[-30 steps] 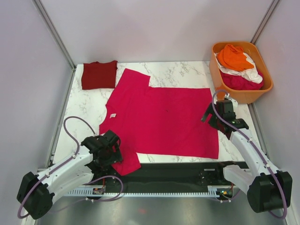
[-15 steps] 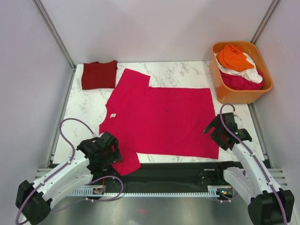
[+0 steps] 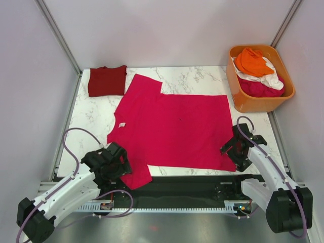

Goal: Fold and stack the t-shirts
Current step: Flatten the tshirt out, then fold the tshirt

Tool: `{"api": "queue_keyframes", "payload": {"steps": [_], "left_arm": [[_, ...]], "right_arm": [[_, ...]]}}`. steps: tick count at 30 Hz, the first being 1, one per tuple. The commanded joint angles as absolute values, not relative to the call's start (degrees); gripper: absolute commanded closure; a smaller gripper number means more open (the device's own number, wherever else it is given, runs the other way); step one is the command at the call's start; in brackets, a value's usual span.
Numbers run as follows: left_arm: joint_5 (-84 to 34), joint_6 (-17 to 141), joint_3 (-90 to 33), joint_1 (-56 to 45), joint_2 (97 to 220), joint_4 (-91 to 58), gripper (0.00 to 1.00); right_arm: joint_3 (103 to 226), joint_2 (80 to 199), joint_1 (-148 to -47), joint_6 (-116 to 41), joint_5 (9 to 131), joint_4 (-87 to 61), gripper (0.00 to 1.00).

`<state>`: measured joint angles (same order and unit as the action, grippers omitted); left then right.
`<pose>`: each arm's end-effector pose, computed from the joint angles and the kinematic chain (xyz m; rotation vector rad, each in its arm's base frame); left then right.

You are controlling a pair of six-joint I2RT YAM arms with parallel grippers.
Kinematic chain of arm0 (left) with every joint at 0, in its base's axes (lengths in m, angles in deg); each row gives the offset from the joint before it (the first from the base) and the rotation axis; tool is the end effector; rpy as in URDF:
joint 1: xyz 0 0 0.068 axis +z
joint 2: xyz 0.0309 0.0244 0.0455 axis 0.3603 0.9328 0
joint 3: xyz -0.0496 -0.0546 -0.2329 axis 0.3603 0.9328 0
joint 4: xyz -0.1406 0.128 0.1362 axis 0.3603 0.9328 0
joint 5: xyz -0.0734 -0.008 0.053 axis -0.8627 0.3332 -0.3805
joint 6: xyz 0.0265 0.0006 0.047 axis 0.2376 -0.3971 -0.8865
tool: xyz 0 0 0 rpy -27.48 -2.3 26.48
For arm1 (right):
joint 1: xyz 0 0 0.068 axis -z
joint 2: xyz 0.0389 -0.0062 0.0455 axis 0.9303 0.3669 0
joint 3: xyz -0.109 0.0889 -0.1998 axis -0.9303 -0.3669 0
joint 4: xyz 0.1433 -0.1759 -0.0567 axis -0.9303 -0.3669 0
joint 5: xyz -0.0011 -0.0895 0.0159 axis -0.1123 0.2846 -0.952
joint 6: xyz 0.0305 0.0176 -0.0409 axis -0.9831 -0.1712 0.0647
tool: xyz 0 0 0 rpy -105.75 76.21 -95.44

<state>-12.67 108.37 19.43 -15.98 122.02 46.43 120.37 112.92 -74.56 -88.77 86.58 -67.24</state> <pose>0.0712 -0.0510 0.1575 -0.5419 2.8635 -0.2067 0.1288 0.0082 0.1694 1.2819 2.5760 -0.0216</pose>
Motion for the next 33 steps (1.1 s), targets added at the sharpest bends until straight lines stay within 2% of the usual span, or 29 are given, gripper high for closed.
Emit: {"api": "queue_keyframes", "payload": {"steps": [1,6,7,8,11,12,13,15,18,21,25,26,29,31,33], "left_arm": [[-13.3,109.9,16.1,-16.0,123.0,46.6,0.11],[-13.3,109.9,15.0,-15.9,124.4,46.6,0.11],[-13.3,109.9,15.0,-15.9,124.4,46.6,0.11],[-13.3,109.9,15.2,-15.7,124.3,46.6,0.11],[-13.3,109.9,14.7,-15.1,124.4,46.6,0.11],[-13.3,109.9,14.3,-14.8,124.8,46.6,0.11],[-13.3,109.9,14.0,-14.5,124.9,46.6,0.11],[-13.3,109.9,13.6,-14.3,125.3,46.6,0.11],[-13.3,109.9,13.1,-14.0,125.9,46.6,0.11],[-13.3,109.9,13.1,-13.9,125.6,46.6,0.11],[-13.3,109.9,13.2,-13.9,125.3,46.6,0.11],[-13.3,109.9,13.5,-13.9,125.0,46.6,0.11],[-13.3,109.9,14.1,-13.7,124.1,46.6,0.11],[-13.3,109.9,14.2,-13.4,123.8,46.6,0.11],[-13.3,109.9,14.2,-13.2,123.6,46.6,0.11]], "right_arm": [[121.7,114.2,-74.1,-90.0,81.4,-71.3,0.02],[125.9,120.0,-73.7,-89.1,84.4,-74.5,0.07],[126.3,120.8,-73.7,-88.9,85.1,-74.1,0.11],[126.1,122.2,-73.7,-89.4,85.4,-73.7,0.23],[125.3,123.1,-73.3,-90.1,85.3,-72.0,0.32],[124.8,123.3,-73.0,-90.2,85.1,-71.2,0.44],[124.2,123.3,-72.7,-90.4,84.7,-70.5,0.47],[121.9,123.2,-72.3,-90.3,82.6,-68.5,0.49],[120.3,123.0,-72.3,-89.9,80.6,-67.4,0.45],[120.0,124.9,-72.5,-90.4,78.3,-67.7,0.38],[119.9,128.5,-73.7,-89.8,78.0,-65.3,0.46],[120.0,129.6,-73.8,-89.5,78.2,-64.6,0.49],[116.0,130.6,-73.7,-90.4,75.9,-60.9,0.74],[113.8,130.8,-73.1,-90.5,74.5,-57.6,0.78],[112.5,130.6,-73.0,-89.7,74.4,-55.3,0.98]]}}
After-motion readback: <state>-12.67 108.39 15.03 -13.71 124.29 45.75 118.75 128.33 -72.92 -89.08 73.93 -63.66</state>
